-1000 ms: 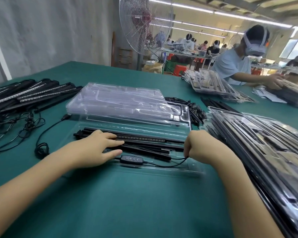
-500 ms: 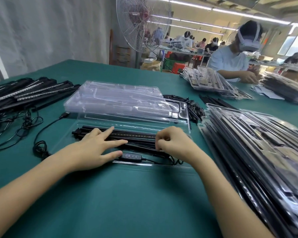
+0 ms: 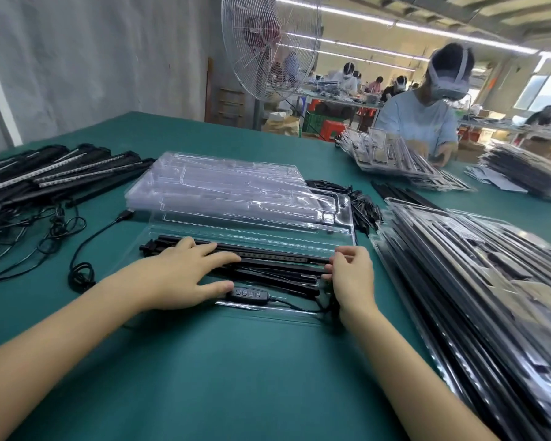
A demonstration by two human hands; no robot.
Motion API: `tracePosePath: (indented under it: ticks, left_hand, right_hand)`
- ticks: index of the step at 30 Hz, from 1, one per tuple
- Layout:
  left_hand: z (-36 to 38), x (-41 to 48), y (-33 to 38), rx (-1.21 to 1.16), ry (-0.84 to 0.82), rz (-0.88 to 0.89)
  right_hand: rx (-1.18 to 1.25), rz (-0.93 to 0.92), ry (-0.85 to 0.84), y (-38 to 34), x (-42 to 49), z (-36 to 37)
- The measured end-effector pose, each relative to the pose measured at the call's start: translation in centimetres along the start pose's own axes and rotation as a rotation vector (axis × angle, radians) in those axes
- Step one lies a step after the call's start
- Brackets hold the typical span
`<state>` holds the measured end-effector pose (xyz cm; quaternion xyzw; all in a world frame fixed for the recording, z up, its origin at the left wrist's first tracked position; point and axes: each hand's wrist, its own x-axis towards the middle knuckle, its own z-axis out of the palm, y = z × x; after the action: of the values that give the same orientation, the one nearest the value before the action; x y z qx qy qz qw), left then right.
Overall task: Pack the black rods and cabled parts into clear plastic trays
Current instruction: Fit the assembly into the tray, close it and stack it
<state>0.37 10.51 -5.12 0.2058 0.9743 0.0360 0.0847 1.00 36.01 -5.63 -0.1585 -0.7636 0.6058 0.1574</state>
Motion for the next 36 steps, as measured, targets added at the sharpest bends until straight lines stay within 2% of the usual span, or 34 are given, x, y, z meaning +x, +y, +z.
tracePosePath:
  ticks: [2, 4, 6, 9, 11, 14, 16, 19, 22, 25, 27, 30, 33, 36]
  left_hand:
    - [-0.9, 0.5, 0.0, -0.033, -0.001, 0.002]
    - [-1.9, 1.2, -0.1, -0.083, -0.01, -0.017]
    - [-2.9, 1.8, 0.2, -0.053, -0.001, -0.035]
    - [-3.6, 2.1, 1.9, 0.048, 0.192, 0.029]
    - [-3.4, 1.7, 4.1, -0.072, 0.294, 0.157]
    - [-2.3, 1.3, 8.4, -0.278, 0.273, 0.304]
    - [-1.1, 1.7, 10.9, -0.322, 0.26, 0.324]
    - [0.1, 2.9, 12.6, -0.427, 0.275, 0.274]
    - [0.4, 3.5, 12.6, -0.628, 0.228, 0.241]
    - [0.1, 3.8, 12.7, -0.723, 0.228, 0.246]
    - [-0.2, 4.0, 12.6, -0.733, 0.234, 0.218]
    - [-0.5, 4.5, 12.0, -0.713, 0.22, 0.176]
    - [-0.4, 4.9, 11.7, -0.714, 0.189, 0.151]
    - [-0.4, 5.2, 11.6, -0.704, 0.164, 0.134]
  right_hand:
    - [-0.118, -0.093, 0.027, 0.3, -0.1, -0.6]
    - [-0.367, -0.227, 0.046, 0.6, -0.4, -1.1]
    - [-0.516, -0.301, 0.076, 0.6, -0.6, -1.4]
    - [-0.562, -0.279, 0.057, 0.5, -0.6, -1.4]
    - [-0.657, -0.258, 0.048, 0.4, -0.4, -1.2]
    - [-0.854, -0.249, 0.033, -0.2, 0.0, -0.5]
    - [-0.95, -0.204, -0.012, -0.6, 0.4, 0.1]
    - [-0.983, -0.141, -0.056, -0.5, 0.8, 0.5]
    - [-0.978, -0.194, -0.045, -0.1, 1.3, 0.1]
    - [-0.818, -0.243, -0.15, -0.1, 1.8, -1.0]
    - [-0.648, -0.22, -0.283, -0.5, 1.9, -2.1]
    - [-0.639, -0.149, -0.512, -1.2, 1.7, -3.8]
    - [-0.752, -0.202, -0.542, -1.7, 1.5, -5.2]
    - [-0.718, -0.205, -0.591, -2.0, 1.3, -6.2]
